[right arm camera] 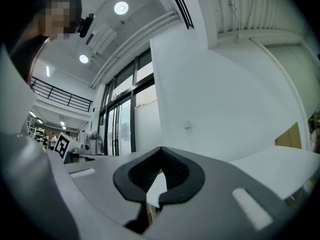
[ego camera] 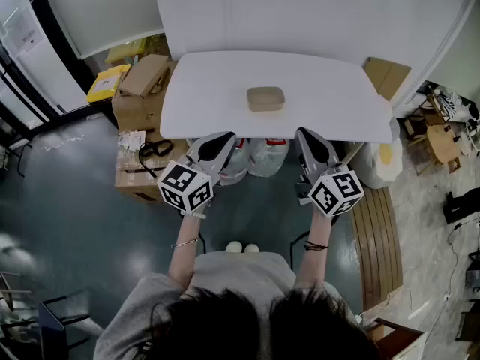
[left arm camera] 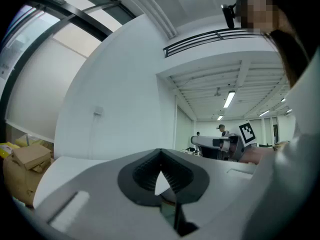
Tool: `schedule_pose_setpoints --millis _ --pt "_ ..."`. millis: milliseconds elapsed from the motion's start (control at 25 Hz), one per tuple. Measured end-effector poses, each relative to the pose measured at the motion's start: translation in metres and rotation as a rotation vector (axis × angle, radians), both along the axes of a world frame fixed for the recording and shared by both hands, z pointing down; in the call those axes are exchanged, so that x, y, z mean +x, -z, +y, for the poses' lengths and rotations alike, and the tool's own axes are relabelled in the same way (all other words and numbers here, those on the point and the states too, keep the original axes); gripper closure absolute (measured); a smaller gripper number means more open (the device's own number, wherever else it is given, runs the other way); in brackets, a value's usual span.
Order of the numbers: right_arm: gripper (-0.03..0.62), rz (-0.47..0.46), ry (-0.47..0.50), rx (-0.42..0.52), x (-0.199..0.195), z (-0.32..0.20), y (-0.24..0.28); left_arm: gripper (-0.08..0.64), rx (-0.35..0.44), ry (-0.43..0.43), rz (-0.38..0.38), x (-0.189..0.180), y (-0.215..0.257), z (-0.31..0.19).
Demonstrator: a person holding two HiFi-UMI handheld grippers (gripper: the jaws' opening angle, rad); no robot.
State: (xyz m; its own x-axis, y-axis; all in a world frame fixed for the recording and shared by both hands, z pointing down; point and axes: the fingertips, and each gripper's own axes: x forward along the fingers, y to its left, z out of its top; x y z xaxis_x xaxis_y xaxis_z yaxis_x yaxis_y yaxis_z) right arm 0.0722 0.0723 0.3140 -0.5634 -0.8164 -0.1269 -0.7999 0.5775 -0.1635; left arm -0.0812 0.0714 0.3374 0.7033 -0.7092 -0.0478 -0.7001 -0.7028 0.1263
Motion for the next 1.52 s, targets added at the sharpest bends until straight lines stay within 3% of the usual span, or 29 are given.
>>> schedule_pose_setpoints --millis 960,1520 --pt "0.580 -0.051 0.060 -0.025 0.025 -0.028 -0.010 0.566 -0.016 0.046 0.002 0.022 -0.008 -0.019" --pt "0.580 -0.063 0.034 -0.063 0.034 -0.079 -0.028 0.566 -0.059 0.046 0.009 0.024 -0.028 -0.071"
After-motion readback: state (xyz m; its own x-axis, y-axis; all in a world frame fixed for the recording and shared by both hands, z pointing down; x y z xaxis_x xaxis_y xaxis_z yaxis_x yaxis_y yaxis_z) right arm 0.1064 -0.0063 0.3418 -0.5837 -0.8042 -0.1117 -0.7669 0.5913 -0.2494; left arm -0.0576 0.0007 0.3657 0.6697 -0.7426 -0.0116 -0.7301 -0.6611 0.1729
